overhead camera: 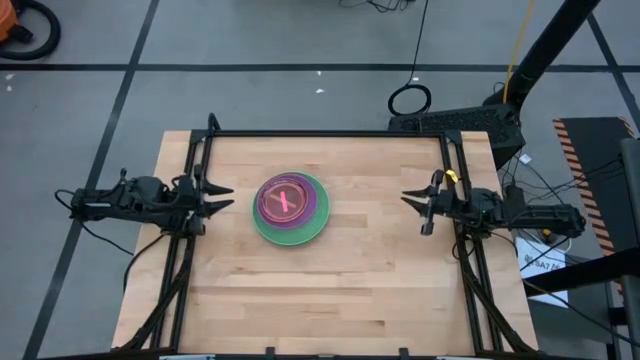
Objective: Stack plastic plates
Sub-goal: Return to Home Position
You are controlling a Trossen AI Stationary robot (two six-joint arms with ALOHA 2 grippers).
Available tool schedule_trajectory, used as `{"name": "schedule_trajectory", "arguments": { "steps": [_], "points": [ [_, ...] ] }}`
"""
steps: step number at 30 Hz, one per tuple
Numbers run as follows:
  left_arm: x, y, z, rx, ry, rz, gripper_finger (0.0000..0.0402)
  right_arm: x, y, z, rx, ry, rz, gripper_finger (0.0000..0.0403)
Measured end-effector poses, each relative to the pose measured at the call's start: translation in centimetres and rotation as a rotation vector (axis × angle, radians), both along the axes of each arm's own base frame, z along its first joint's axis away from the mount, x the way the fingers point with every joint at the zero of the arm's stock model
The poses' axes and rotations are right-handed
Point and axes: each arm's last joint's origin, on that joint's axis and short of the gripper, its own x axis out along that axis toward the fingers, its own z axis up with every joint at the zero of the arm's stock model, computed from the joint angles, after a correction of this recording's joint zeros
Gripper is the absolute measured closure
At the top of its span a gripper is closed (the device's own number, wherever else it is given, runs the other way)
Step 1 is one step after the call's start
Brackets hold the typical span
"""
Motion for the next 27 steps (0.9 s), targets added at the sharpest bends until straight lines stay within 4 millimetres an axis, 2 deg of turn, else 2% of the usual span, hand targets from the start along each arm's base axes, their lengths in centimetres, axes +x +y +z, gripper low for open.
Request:
{"name": "schedule_trajectory", "arguments": {
  "steps": [5,14,22,27],
  "points": [
    [0.0,0.0,0.0,0.0,0.0,0.0,0.0261,-0.4,-0.1,0.3,0.003,-0.055,-0.047,0.0344],
    [0.3,0.0,-0.4,-0.014,-0.012,0.001,0.0261,-0.3,-0.2,0.0,0.004,-0.026,-0.069,0.0344],
    [2.5,-0.3,-5.3,-0.069,-0.041,0.004,0.0261,-0.1,-0.2,-0.3,-0.005,0.013,-0.069,0.0344],
    [3.3,-0.4,-8.6,-0.075,-0.033,0.006,0.0261,-0.1,-0.2,-0.4,-0.005,0.019,-0.069,0.0344]
  ]
}}
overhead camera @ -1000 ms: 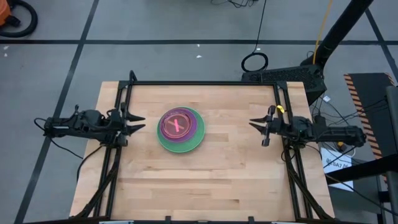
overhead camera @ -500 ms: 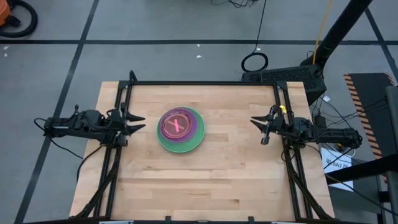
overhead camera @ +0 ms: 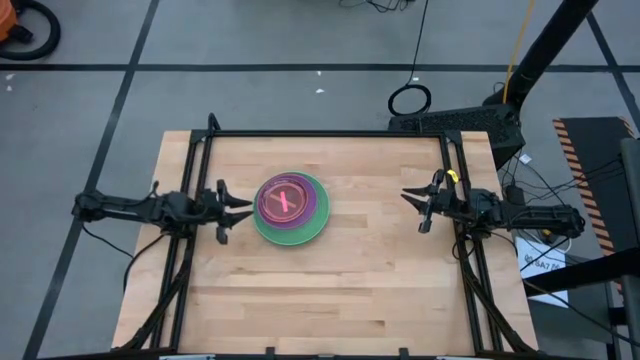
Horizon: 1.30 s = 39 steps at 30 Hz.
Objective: Stack plastic plates
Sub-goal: Return to Home Position
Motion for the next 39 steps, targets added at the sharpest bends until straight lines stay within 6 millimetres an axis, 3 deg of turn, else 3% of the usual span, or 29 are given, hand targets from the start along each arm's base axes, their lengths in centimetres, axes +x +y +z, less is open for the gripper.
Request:
{"name": "schedule_trajectory", "arguments": {
  "steps": [12,39],
  "points": [
    [0.17,0.38,-0.29,0.055,0.018,0.131,0.0261,0.07,0.0,-0.11,0.003,0.012,0.0,0.0344],
    [0.17,0.38,-0.29,0.112,0.03,0.128,0.0261,0.07,0.0,-0.08,0.004,0.008,0.0,0.0344]
  ]
}}
